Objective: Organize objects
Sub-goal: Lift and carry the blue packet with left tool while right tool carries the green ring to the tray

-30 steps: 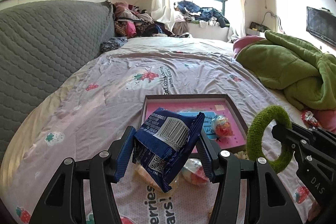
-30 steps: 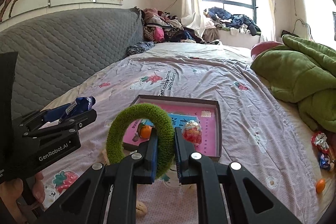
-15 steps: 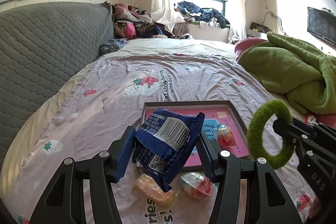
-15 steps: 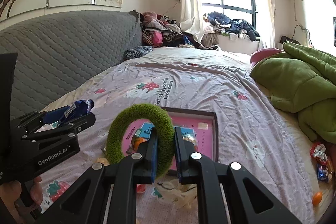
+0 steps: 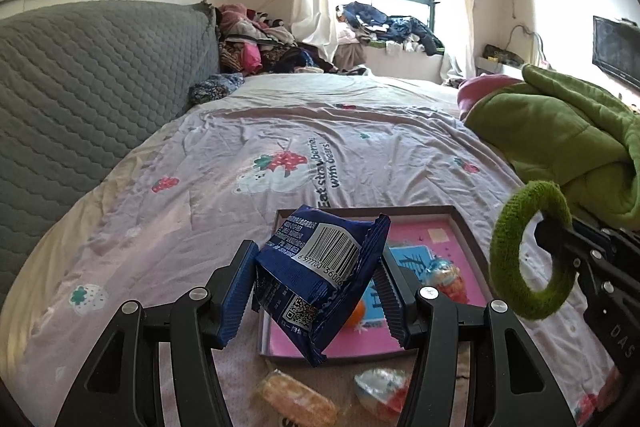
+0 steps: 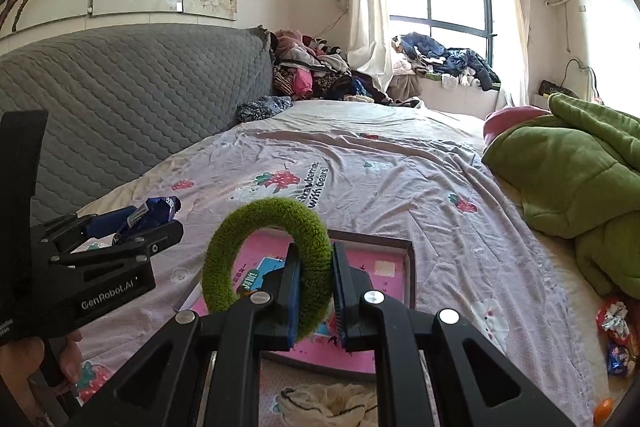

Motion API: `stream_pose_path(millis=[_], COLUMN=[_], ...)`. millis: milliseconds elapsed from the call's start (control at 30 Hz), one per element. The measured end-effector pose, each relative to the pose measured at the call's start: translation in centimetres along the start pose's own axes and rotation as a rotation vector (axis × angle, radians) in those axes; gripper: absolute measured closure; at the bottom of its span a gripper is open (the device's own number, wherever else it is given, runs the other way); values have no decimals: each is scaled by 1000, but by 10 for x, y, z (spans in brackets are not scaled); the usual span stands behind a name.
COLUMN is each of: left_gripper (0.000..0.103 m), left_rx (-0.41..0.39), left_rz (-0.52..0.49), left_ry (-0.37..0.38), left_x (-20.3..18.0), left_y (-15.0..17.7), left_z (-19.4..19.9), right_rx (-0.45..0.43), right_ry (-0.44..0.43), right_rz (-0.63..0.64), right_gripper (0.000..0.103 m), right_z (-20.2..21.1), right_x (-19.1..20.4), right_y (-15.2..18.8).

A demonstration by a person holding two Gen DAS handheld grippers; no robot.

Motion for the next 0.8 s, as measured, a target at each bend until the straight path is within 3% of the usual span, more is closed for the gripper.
stream_pose_path(millis=[267,800], left_gripper=[44,44], left_rx=[-3,-13], left_rz=[-7,26], left_ry=[3,-6], left_x=[0,15], left_y=[-4,-1], left_z=[-29,-82], right_rx=[-31,5], right_ry=[-33,21], right_rz=[25,-45], right_gripper=[89,89], right_z=[-19,-61], right_x=[9,-2], right_y=[1,14])
Point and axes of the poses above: each gripper's, at about its wrist camera, not at the fingertips, and z roughly against the way its jaws point, x to its left, y to its underside, the point moved 3 cm from there along -z, roughly the way its jaws point, and after that the axes turned 7 degrees about -z, right-handed, at the moved point
